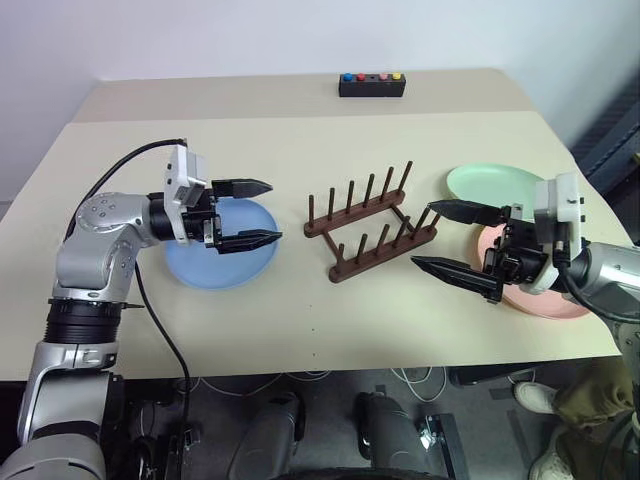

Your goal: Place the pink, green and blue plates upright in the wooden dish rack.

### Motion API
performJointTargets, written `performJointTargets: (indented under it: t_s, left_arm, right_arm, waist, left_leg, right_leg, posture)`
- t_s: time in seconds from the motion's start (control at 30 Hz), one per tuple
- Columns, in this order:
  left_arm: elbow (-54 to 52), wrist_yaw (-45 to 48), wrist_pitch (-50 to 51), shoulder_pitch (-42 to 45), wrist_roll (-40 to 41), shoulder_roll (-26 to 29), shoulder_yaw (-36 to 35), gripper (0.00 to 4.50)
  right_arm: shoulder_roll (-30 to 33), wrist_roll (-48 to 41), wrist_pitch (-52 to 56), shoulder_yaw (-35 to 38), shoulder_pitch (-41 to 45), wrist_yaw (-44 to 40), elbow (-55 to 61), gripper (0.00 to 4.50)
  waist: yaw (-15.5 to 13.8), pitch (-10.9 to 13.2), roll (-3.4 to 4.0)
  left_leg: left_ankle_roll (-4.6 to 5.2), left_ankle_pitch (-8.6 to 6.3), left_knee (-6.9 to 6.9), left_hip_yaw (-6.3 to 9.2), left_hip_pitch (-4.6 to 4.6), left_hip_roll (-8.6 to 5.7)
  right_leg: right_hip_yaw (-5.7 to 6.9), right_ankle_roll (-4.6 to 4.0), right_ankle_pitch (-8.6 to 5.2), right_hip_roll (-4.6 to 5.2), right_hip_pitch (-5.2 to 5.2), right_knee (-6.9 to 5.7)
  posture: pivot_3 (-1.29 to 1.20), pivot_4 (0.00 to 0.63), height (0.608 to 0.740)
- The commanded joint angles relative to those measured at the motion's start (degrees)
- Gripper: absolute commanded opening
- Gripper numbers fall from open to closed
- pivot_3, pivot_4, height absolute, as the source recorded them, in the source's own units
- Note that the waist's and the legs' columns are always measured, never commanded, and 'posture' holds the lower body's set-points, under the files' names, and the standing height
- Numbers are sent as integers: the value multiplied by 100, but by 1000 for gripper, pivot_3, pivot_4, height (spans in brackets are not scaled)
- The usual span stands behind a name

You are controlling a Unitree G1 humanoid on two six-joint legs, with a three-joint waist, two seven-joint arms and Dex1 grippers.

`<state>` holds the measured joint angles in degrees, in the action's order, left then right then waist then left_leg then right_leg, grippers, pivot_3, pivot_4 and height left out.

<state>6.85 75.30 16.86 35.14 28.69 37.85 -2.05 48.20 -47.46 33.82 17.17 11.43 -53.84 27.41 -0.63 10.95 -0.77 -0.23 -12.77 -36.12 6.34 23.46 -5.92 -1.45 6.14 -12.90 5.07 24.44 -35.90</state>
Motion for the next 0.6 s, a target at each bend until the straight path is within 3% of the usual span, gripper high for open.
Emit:
performJointTargets:
  t_s: [0.03,0.27,0.6]
  left_arm:
    - [-4,-7,-186,30,-55,-30,-36,4500]
    - [-260,-214,-48,-52,-98,-14,17,4500]
    - [-1819,-1119,1042,-601,-117,-603,917,4500]
  right_arm:
    - [67,-1,-103,124,90,5,134,4461]
    - [38,73,-154,13,294,-66,-54,4461]
    - [52,168,-254,109,214,-84,-42,4461]
  waist:
    - [2,0,0]
    - [-2,0,0]
    - [2,0,-1]
  left_leg:
    - [0,0,0,0,0,0]
    - [0,0,0,0,0,1]
    - [1,-1,-1,0,1,0]
  right_leg:
    - [0,0,0,0,0,0]
    - [0,0,0,-1,0,-1]
    - [0,1,1,0,-1,0]
  posture:
    - [0,150,740]
    - [0,150,740]
    - [0,150,740]
